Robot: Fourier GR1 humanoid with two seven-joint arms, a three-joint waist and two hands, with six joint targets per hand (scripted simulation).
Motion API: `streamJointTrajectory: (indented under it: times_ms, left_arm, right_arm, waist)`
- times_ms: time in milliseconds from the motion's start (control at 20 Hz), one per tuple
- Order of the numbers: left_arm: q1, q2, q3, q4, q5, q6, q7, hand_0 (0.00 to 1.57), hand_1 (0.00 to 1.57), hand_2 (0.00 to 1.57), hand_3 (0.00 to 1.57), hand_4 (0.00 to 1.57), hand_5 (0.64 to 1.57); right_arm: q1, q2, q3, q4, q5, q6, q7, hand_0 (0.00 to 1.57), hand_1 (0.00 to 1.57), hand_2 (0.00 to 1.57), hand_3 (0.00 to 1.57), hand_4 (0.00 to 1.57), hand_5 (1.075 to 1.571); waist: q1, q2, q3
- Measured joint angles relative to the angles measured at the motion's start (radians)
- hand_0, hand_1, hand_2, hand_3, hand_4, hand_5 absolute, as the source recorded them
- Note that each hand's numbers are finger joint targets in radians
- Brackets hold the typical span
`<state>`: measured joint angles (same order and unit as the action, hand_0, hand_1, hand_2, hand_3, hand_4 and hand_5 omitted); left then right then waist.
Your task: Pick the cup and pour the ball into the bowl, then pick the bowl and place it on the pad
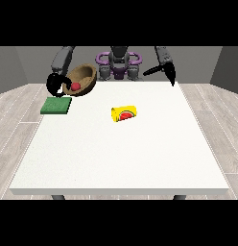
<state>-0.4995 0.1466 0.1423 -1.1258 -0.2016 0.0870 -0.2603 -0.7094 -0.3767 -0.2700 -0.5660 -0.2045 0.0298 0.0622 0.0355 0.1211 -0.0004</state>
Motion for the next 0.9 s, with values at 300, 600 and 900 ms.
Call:
streamJointTrajectory:
  times_ms: [300,600,900]
  left_arm:
    - [0.025,-0.011,0.008,0.030,-0.009,0.042,-0.079,0.00,0.00,0.00,0.00,0.00,1.566]
    - [-0.014,-0.052,-0.037,-0.028,-0.048,0.101,-0.102,0.00,0.00,0.00,0.00,0.00,1.565]
    - [-0.038,-0.063,-0.083,-0.162,-0.083,0.127,-0.076,0.00,0.00,0.00,0.00,0.00,1.563]
  right_arm:
    - [0.052,-0.067,-0.030,-0.017,-0.038,0.110,-0.023,1.57,1.57,1.57,1.57,1.08,1.559]
    - [0.047,-0.174,-0.116,0.041,-0.102,0.205,-0.081,1.57,1.57,1.57,1.40,1.03,1.561]
    - [0.052,-0.290,-0.167,0.113,-0.107,0.279,-0.214,1.57,1.57,1.57,0.00,1.03,1.566]
  waist:
    - [-0.037,0.039,0.0003]
    - [-0.004,0.157,0.0014]
    - [0.028,0.295,0.0027]
